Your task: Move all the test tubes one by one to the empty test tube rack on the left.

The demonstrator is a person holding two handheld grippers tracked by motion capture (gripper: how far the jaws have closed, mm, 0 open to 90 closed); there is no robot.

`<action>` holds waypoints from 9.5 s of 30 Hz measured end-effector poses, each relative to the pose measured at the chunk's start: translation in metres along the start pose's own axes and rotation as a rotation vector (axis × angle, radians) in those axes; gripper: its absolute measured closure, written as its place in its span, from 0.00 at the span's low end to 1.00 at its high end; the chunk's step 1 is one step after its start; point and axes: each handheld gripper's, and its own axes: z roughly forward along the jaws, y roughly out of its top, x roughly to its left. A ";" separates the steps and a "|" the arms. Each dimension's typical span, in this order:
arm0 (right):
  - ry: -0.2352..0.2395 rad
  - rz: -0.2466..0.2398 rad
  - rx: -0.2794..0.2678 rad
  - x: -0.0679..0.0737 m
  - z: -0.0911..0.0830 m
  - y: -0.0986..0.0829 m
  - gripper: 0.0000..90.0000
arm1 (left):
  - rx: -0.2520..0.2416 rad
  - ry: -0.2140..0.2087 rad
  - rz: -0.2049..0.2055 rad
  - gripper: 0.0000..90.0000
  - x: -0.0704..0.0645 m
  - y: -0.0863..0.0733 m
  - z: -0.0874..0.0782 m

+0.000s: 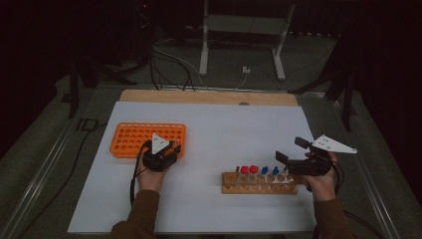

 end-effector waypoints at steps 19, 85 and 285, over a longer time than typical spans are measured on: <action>0.026 -0.010 0.039 -0.005 -0.008 -0.007 0.02 | -0.162 0.014 -0.070 0.00 0.005 0.012 -0.050; 0.172 -0.119 0.168 0.007 -0.034 -0.028 0.85 | -0.131 -0.052 -0.110 0.00 0.002 0.000 -0.056; 0.070 -0.016 0.013 0.000 0.010 0.007 0.00 | 0.027 0.010 0.031 0.85 0.013 -0.007 -0.005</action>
